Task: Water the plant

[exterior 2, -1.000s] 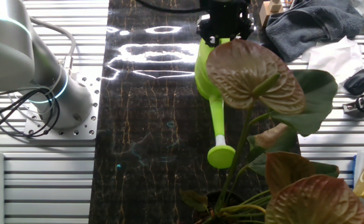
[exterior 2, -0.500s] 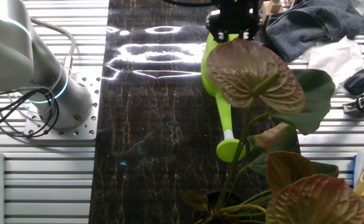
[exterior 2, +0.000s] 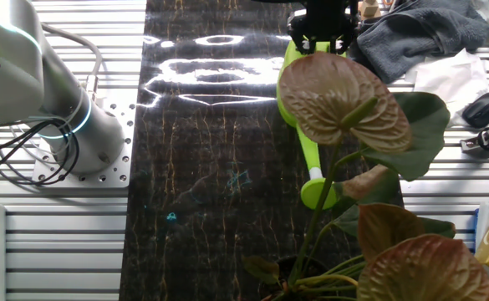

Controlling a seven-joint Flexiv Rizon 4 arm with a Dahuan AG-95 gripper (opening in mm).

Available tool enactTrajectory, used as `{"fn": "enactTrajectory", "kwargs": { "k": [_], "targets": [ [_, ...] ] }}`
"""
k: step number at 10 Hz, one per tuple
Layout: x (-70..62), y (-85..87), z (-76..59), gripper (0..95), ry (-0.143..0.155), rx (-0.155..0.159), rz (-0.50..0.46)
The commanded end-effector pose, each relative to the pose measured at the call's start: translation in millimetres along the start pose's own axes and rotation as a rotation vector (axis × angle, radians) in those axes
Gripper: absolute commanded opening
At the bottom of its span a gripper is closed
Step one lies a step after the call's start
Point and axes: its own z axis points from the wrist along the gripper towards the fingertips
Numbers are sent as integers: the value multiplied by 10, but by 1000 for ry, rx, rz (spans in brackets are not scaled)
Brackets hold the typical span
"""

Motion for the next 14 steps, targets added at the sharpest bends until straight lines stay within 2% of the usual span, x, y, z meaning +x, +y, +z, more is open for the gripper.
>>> {"fn": "enactTrajectory", "kwargs": {
  "k": [1,5,7,11,14],
  "targets": [
    [-19,-13,20,0,4,-1,-3],
    [-114,-72,116,0,18,-1,-5],
    [-135,-81,207,0,21,2,-11],
    [-184,-88,354,0,22,6,-14],
    [-214,-83,502,0,9,5,4]
  ]
}}
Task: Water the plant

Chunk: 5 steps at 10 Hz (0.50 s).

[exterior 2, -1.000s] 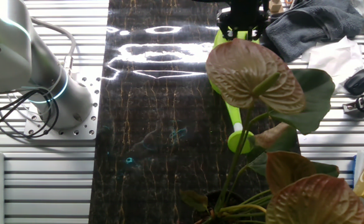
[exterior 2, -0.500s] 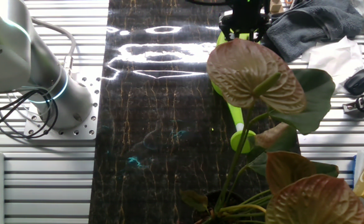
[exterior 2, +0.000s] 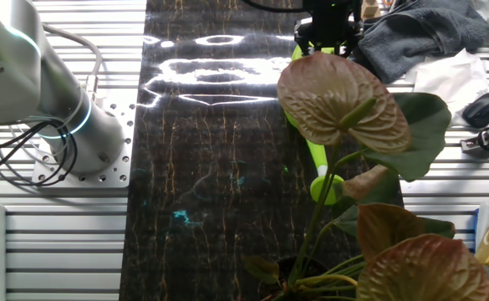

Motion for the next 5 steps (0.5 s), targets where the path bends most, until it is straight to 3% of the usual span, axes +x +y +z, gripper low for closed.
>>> {"fn": "enactTrajectory", "kwargs": {
  "k": [1,5],
  "targets": [
    [-6,8,51,0,-6,-4,15],
    [-18,19,54,0,-1,-6,12]
  ]
}}
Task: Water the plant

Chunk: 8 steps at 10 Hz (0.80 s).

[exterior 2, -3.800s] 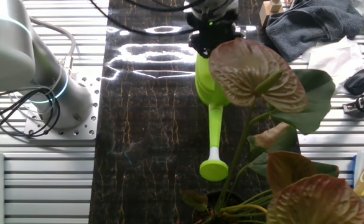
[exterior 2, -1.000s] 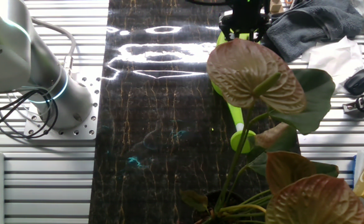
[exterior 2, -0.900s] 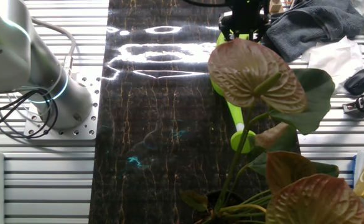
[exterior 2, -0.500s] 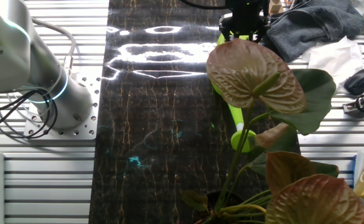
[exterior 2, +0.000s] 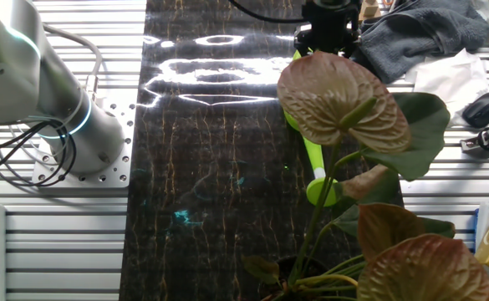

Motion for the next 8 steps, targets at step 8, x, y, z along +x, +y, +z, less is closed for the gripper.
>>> {"fn": "enactTrajectory", "kwargs": {
  "k": [8],
  "targets": [
    [0,32,85,0,5,-3,8]
  ]
}}
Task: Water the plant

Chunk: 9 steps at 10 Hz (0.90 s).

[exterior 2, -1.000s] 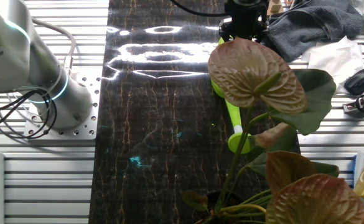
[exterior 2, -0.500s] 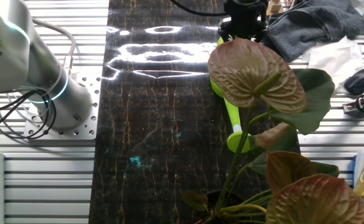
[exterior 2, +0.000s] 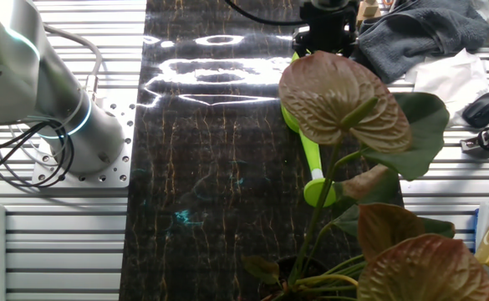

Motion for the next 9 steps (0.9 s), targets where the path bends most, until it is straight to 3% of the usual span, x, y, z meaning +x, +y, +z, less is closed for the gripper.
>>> {"fn": "enactTrajectory", "kwargs": {
  "k": [1,9],
  "targets": [
    [1,3,5,0,4,-1,2],
    [-14,31,40,0,4,-5,67]
  ]
}}
